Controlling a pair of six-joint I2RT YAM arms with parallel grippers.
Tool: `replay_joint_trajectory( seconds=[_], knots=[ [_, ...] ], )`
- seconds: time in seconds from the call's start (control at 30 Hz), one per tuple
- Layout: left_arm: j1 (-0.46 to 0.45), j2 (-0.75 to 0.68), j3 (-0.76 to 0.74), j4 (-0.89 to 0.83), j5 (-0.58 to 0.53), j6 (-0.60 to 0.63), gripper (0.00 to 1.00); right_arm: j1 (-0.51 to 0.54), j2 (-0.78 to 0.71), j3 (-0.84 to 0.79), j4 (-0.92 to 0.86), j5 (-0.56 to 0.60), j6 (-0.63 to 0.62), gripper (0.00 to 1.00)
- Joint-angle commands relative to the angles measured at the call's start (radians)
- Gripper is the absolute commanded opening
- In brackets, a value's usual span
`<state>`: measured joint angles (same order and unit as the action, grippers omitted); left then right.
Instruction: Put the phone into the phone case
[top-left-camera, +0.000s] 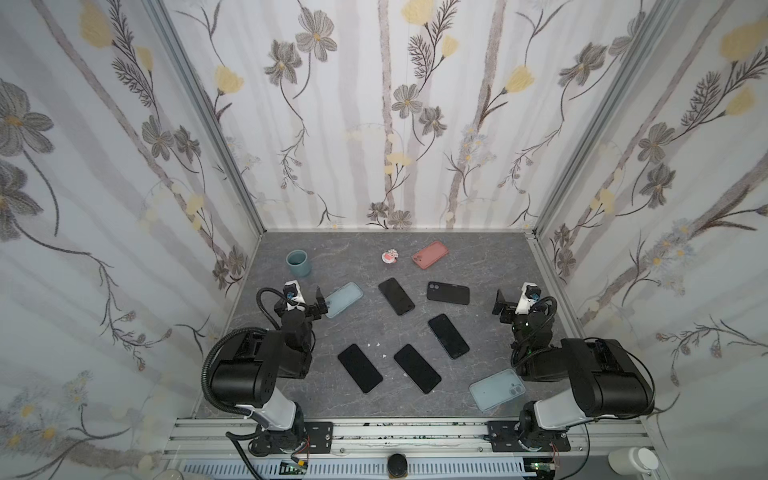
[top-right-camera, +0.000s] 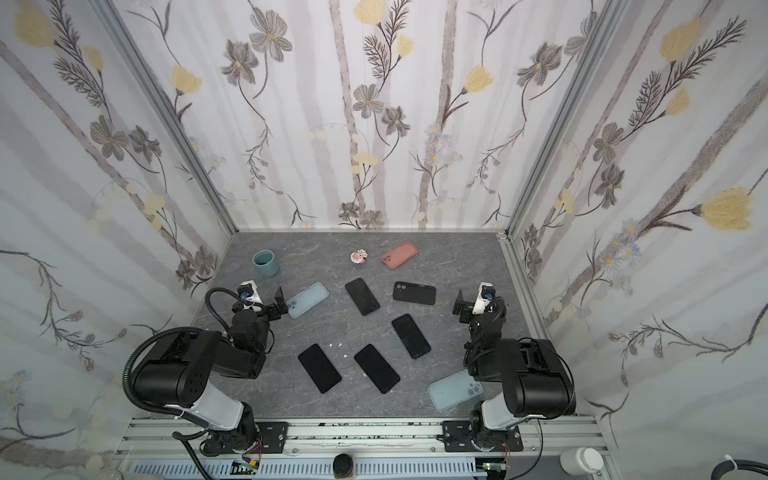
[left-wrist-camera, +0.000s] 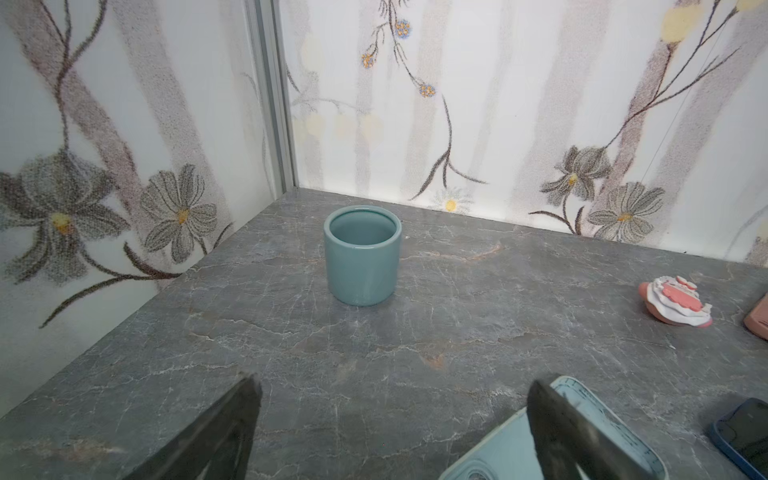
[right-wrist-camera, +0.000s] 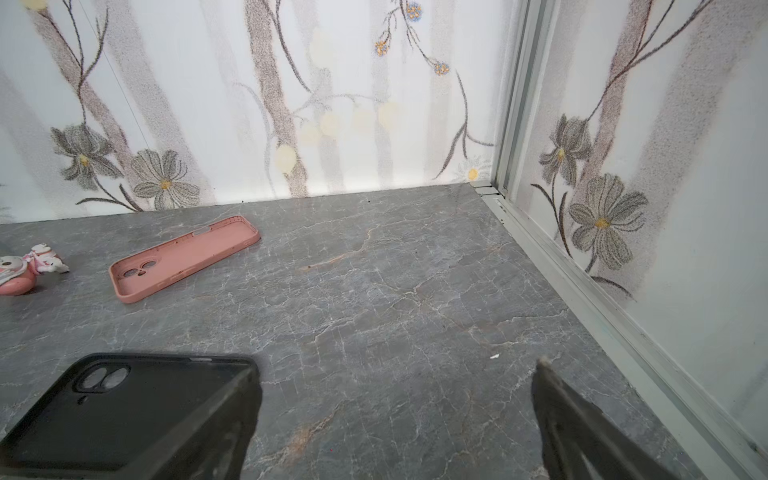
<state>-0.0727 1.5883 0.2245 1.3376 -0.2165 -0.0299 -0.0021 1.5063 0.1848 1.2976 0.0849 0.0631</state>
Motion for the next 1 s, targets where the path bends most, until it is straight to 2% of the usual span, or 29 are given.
replay_joint_trajectory(
  seconds=[0.0,0.8,0.97],
  knots=[
    [-0.001,0.001,-0.001,0.040,-0.004,0.000,1.00,0.001,0.002,0.002,0.040,0.006,0.006,1.00],
    [0.001,0.001,0.000,0.038,-0.001,0.000,1.00,0.001,0.002,0.001,0.040,0.007,0.005,1.00],
    [0.038,-0.002,0.022,-0.012,0.083,-0.021,1.00,0.000,0.002,0.002,0.038,0.007,0.005,1.00]
  ],
)
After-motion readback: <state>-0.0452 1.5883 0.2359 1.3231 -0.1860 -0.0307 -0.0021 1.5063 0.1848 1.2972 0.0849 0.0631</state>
